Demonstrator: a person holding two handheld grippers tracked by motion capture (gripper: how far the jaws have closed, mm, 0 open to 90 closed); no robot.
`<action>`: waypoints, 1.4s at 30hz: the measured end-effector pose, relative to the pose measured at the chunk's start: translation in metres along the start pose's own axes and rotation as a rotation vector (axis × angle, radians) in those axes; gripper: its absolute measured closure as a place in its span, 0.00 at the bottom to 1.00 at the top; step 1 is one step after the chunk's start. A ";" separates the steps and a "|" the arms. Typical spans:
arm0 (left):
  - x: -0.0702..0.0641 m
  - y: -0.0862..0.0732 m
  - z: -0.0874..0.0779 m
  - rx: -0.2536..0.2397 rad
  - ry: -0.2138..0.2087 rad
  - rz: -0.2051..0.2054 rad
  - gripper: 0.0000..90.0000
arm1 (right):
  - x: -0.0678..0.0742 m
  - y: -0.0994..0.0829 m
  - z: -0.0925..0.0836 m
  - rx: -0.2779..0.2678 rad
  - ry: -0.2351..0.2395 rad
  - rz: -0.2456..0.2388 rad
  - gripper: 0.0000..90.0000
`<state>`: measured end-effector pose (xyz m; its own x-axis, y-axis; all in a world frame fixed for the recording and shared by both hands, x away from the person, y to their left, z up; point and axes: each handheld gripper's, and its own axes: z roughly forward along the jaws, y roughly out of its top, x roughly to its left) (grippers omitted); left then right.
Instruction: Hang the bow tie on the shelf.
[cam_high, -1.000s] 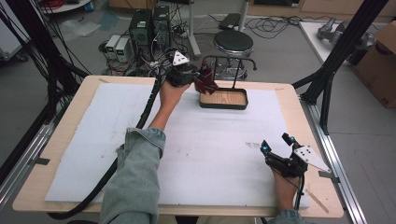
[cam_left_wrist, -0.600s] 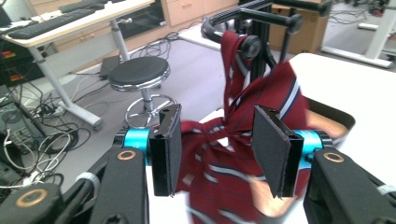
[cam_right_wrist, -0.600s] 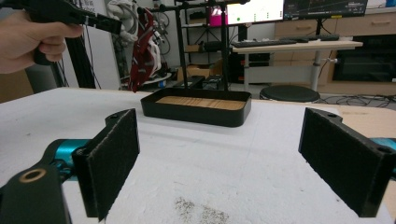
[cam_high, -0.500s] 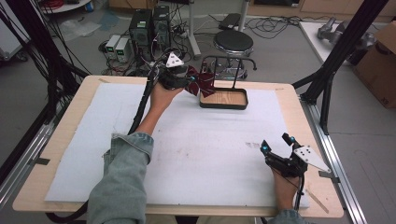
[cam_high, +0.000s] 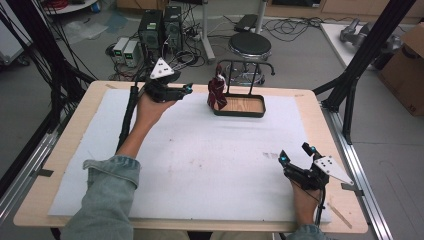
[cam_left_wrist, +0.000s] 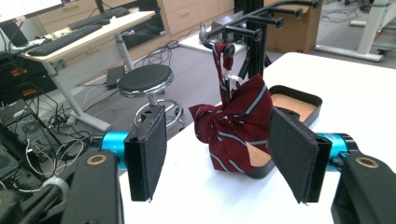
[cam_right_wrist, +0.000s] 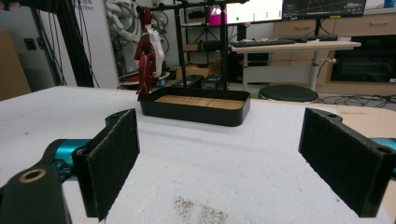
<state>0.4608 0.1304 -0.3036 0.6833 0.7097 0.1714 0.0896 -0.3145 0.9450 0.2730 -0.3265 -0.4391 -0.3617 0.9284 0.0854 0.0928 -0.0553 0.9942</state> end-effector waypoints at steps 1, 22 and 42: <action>0.000 0.000 -0.006 -0.007 0.002 -0.003 0.40 | 0.000 0.000 0.000 -0.001 0.000 -0.003 0.13; 0.002 -0.033 -0.120 -0.090 0.091 -0.067 0.26 | 0.000 0.000 0.001 0.002 -0.010 -0.003 0.13; -0.003 -0.099 -0.177 -0.033 0.196 -0.106 0.22 | 0.000 0.000 0.000 0.007 -0.015 0.001 0.13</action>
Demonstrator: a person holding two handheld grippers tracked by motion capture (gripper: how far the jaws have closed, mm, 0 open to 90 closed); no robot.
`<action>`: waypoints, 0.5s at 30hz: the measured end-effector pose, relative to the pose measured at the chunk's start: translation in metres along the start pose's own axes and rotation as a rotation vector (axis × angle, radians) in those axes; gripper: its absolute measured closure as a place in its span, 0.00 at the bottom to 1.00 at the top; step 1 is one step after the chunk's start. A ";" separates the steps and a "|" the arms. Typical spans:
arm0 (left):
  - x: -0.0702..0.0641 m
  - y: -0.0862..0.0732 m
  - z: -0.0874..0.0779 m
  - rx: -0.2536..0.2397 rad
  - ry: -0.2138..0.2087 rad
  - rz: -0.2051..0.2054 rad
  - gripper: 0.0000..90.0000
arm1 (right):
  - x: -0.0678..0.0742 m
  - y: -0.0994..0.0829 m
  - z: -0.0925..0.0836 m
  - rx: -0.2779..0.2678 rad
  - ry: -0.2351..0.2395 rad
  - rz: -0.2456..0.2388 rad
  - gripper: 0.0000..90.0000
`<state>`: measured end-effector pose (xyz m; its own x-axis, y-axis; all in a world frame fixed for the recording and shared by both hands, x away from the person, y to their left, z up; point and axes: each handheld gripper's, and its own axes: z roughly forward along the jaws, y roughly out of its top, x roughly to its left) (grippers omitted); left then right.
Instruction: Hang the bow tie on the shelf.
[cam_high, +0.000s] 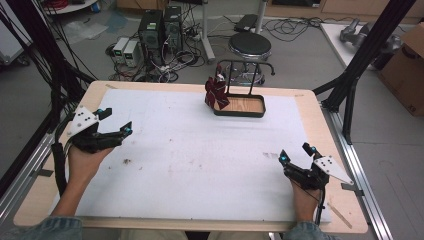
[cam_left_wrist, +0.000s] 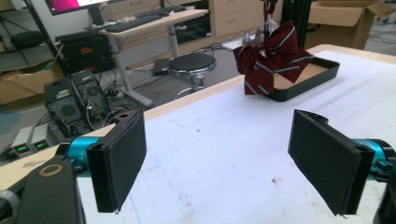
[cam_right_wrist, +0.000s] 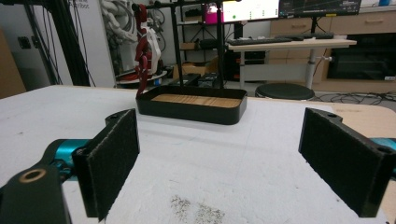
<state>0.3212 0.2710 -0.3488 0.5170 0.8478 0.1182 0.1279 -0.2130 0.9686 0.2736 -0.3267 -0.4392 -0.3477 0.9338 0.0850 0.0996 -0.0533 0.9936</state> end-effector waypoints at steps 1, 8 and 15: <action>-0.001 -0.002 -0.002 0.001 -0.001 -0.002 0.22 | 0.000 0.000 0.000 0.002 0.000 0.003 0.13; -0.007 -0.020 -0.014 0.019 0.004 -0.026 0.20 | 0.000 0.000 0.000 0.000 -0.001 -0.001 0.13; -0.013 -0.039 -0.025 0.038 0.023 -0.035 0.20 | 0.000 0.000 0.000 0.000 -0.002 -0.001 0.13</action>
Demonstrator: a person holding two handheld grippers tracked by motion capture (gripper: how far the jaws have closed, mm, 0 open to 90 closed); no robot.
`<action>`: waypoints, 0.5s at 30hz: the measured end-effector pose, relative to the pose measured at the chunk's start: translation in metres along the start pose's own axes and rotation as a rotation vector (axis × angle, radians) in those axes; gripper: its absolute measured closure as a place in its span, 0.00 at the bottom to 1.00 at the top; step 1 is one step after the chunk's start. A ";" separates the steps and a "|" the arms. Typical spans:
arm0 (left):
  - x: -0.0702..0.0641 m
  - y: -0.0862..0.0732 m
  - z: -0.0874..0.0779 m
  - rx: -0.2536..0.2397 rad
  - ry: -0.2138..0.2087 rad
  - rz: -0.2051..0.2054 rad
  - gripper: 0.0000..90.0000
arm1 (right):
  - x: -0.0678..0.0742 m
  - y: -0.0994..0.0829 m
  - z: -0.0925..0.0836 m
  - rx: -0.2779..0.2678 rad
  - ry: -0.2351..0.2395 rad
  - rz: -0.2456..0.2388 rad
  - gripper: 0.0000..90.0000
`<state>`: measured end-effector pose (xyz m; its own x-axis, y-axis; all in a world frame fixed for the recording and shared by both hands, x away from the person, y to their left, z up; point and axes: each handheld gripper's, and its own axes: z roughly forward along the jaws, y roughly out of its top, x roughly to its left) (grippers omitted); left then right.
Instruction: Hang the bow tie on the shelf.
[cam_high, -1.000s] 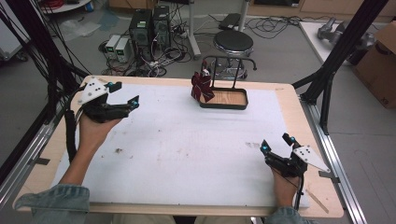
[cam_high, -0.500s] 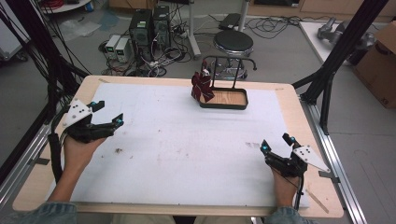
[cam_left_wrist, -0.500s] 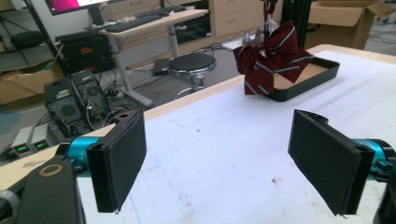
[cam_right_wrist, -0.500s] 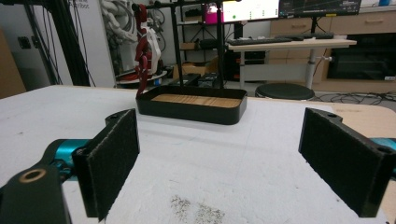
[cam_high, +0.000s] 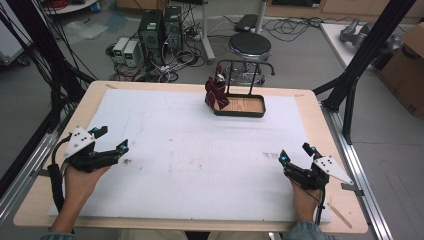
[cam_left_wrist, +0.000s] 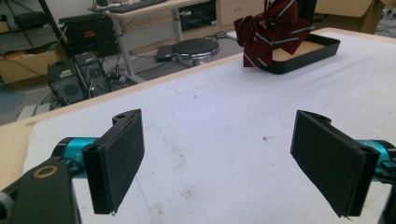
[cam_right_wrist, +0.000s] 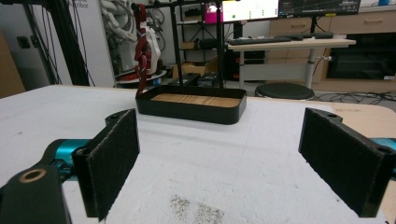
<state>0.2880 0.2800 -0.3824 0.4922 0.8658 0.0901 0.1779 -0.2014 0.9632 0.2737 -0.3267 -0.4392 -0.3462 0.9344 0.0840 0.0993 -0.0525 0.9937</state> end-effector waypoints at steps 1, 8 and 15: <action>-0.001 -0.003 -0.002 0.001 0.003 0.000 0.20 | 0.000 0.000 0.000 0.002 0.000 0.003 0.13; 0.000 -0.020 -0.010 0.017 0.040 -0.026 0.20 | 0.000 0.000 0.000 0.000 0.000 0.000 0.13; 0.002 -0.032 -0.008 0.058 0.057 -0.049 0.20 | 0.000 0.000 0.000 0.001 -0.001 0.000 0.13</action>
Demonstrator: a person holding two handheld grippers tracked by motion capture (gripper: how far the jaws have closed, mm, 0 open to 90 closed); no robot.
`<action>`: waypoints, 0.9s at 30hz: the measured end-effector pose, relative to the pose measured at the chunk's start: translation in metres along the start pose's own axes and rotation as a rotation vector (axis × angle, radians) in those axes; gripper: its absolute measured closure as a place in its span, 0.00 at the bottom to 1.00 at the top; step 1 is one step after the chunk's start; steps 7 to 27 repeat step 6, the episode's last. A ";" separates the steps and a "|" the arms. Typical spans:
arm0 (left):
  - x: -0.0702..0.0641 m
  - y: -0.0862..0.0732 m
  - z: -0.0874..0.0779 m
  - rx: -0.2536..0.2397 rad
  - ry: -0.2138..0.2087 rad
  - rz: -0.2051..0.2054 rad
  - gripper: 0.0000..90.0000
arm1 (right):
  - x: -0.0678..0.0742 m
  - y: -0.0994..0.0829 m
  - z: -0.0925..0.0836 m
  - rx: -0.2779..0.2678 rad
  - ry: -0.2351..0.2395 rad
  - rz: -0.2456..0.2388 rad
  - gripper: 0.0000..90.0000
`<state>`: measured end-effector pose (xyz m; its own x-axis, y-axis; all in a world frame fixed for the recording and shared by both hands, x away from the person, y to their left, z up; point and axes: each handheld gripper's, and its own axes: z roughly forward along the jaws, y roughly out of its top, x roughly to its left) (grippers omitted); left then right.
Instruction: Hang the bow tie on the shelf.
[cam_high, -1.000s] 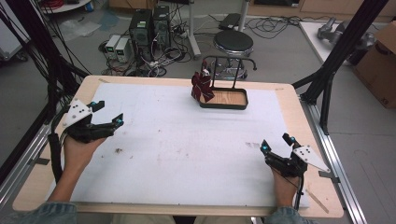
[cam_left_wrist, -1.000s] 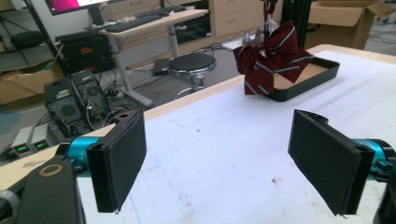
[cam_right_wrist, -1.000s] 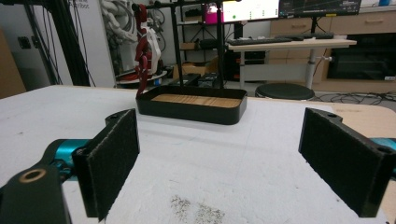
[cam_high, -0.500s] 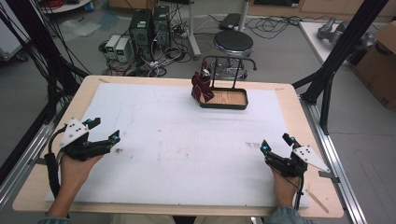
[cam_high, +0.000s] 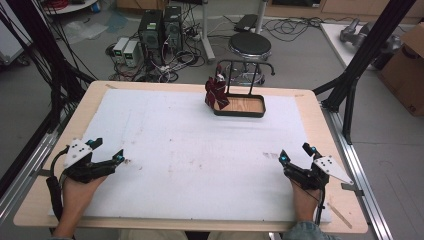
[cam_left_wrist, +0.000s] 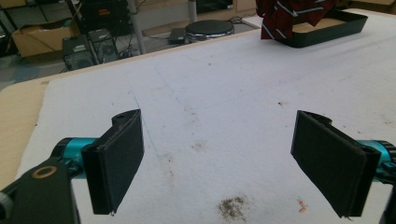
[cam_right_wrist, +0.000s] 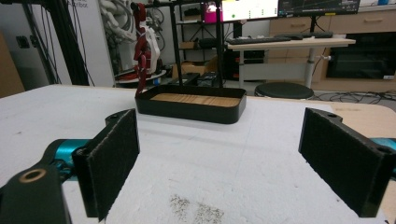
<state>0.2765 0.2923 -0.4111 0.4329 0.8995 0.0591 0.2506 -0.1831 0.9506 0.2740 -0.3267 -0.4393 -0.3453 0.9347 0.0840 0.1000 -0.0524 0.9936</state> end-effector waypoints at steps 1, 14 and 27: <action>0.000 -0.001 0.000 0.002 -0.001 -0.001 0.20 | 0.000 0.000 0.000 0.002 0.000 0.003 0.13; 0.001 -0.003 0.002 0.012 0.004 -0.001 0.19 | 0.000 0.000 0.000 0.002 0.001 0.002 0.13; 0.001 -0.003 0.002 0.012 0.004 -0.001 0.19 | 0.000 0.000 0.000 0.002 0.001 0.002 0.13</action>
